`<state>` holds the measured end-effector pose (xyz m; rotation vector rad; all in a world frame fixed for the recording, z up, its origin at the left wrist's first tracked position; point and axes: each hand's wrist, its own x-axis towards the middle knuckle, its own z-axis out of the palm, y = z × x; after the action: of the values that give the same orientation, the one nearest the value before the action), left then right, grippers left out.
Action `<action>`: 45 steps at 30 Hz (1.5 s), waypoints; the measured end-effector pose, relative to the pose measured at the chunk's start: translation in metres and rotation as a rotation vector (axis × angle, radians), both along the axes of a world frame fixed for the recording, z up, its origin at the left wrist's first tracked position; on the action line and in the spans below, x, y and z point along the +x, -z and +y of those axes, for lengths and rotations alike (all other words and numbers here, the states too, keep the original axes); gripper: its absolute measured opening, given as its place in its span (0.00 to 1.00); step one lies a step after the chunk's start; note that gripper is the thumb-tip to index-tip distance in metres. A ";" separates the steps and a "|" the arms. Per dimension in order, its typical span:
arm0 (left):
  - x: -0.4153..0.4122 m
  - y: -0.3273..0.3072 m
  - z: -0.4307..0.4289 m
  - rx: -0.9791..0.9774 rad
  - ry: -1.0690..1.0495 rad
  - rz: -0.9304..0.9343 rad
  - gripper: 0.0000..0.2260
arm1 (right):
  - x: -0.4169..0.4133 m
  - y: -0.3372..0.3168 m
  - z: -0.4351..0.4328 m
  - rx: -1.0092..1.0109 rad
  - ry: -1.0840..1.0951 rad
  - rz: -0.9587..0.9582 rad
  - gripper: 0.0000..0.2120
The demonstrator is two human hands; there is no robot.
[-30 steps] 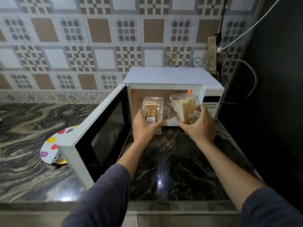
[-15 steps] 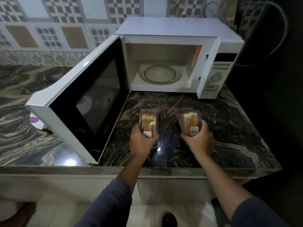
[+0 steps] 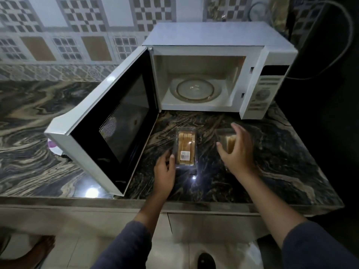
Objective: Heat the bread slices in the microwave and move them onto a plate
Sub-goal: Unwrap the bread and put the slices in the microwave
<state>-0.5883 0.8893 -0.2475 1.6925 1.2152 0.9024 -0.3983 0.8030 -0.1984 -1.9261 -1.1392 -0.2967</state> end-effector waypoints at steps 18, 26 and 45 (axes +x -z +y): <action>-0.016 0.010 -0.010 -0.114 0.156 -0.113 0.20 | -0.055 0.013 0.046 -0.719 -0.544 0.342 0.05; -0.006 -0.002 0.002 -0.442 0.023 -0.248 0.20 | -0.051 -0.006 0.058 -0.846 -0.531 0.360 0.05; -0.006 -0.003 -0.005 -0.444 -0.025 -0.276 0.19 | -0.050 -0.087 0.096 -0.093 -0.305 -0.078 0.08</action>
<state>-0.5938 0.8845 -0.2449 1.1631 1.1476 0.7800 -0.4479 0.8987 -0.1115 -1.7994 -1.4996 -0.1549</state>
